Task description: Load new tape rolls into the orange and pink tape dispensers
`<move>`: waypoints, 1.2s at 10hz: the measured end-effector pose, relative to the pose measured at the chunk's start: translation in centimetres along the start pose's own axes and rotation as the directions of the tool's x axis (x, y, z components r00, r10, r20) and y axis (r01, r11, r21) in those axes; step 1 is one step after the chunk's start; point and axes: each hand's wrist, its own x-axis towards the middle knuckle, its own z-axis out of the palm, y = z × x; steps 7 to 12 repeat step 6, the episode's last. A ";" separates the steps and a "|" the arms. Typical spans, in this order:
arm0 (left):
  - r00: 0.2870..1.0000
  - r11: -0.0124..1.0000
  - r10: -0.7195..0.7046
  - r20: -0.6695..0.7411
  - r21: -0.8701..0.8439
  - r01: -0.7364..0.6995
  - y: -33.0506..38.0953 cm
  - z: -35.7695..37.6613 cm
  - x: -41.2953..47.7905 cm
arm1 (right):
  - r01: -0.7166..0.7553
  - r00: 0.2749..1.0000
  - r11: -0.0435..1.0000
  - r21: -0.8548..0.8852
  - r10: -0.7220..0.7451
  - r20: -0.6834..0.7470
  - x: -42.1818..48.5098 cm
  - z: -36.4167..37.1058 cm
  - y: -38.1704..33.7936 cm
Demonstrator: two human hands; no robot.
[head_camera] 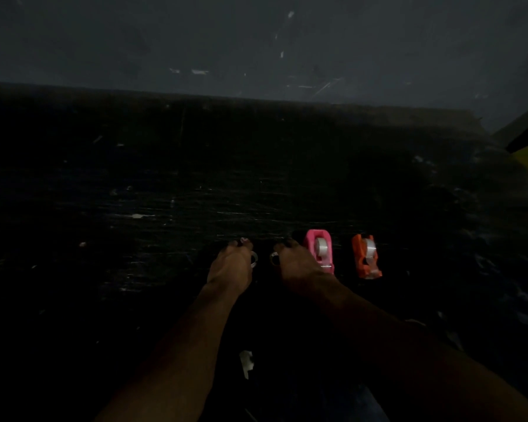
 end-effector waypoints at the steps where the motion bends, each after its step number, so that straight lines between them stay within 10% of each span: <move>1: 1.000 1.000 -0.007 0.016 0.003 0.007 0.1 0.0 -0.2 | -0.016 1.000 1.000 0.012 0.016 0.002 -0.3 -0.2 -0.2; 12: 0.995 0.997 -0.074 -0.062 -0.038 0.072 0.6 -2.4 -4.2 | 0.042 0.999 0.999 -0.021 -0.043 -0.031 -4.9 -3.0 -1.7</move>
